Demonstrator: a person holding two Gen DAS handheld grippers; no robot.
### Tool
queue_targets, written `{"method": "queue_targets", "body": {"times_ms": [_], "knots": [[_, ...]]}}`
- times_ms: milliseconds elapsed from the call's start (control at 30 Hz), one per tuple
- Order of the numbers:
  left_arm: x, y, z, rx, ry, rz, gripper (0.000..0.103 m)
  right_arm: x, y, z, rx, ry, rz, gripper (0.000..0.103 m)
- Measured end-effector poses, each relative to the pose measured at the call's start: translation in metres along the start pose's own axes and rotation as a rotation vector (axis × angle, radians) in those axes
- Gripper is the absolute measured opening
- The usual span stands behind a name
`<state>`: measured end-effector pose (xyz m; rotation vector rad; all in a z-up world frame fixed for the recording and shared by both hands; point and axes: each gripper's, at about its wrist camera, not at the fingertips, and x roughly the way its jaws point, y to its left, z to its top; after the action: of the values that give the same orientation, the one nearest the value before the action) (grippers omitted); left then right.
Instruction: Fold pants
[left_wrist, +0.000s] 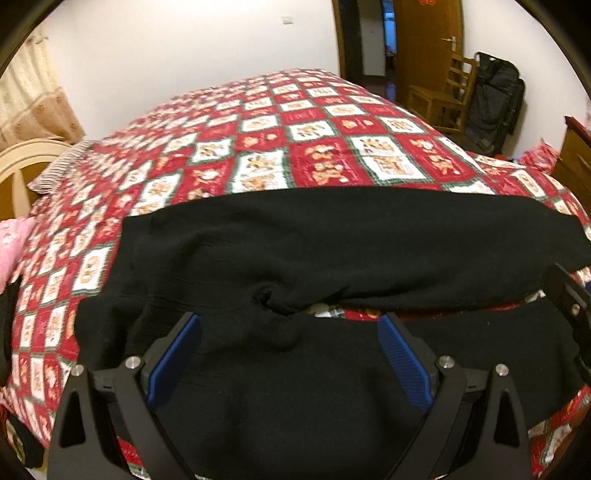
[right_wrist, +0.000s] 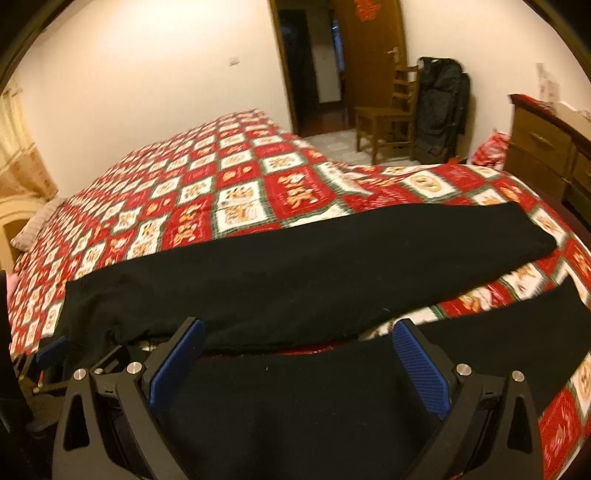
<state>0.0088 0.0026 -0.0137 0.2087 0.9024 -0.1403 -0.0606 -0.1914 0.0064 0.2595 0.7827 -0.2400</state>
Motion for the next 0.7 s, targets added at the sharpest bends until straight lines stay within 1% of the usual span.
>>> {"method": "queue_targets", "body": {"times_ms": [67,100,167,200,233,267,300,367,433,500,533,600,700], "knots": [[0.003,0.009,0.002,0.006,0.0,-0.049,0.098,0.006,0.002,0.014,-0.05,0.015,0.054,0.102],[0.005,0.016,0.005,0.002,-0.017,-0.053,0.098,0.012,0.005,0.025,-0.079,0.031,0.091,0.102],[0.01,0.037,0.013,-0.038,-0.025,-0.043,0.098,0.023,0.012,0.042,-0.133,0.026,0.153,0.102],[0.013,0.051,0.02,-0.065,-0.025,-0.022,0.098,0.031,0.019,0.052,-0.181,0.02,0.181,0.102],[0.016,0.061,0.026,-0.072,-0.017,0.006,0.098,0.04,0.027,0.059,-0.231,0.026,0.2,0.102],[0.021,0.078,0.035,-0.112,-0.018,0.018,0.099,0.053,0.038,0.068,-0.288,0.045,0.229,0.101],[0.023,0.086,0.039,-0.12,-0.026,0.039,0.099,0.063,0.044,0.072,-0.316,0.059,0.246,0.098],[0.036,0.108,0.049,-0.157,-0.007,0.086,0.099,0.086,0.061,0.08,-0.372,0.094,0.291,0.094],[0.049,0.125,0.054,-0.193,-0.006,0.087,0.099,0.114,0.081,0.086,-0.419,0.139,0.336,0.087],[0.064,0.139,0.058,-0.229,0.005,0.097,0.099,0.136,0.098,0.088,-0.45,0.182,0.363,0.075],[0.075,0.147,0.058,-0.257,0.012,0.101,0.098,0.146,0.106,0.088,-0.461,0.199,0.369,0.073],[0.091,0.154,0.058,-0.281,0.029,0.105,0.098,0.163,0.12,0.088,-0.485,0.22,0.384,0.073],[0.111,0.16,0.055,-0.323,0.065,0.085,0.098,0.18,0.134,0.086,-0.532,0.244,0.388,0.073]]}}
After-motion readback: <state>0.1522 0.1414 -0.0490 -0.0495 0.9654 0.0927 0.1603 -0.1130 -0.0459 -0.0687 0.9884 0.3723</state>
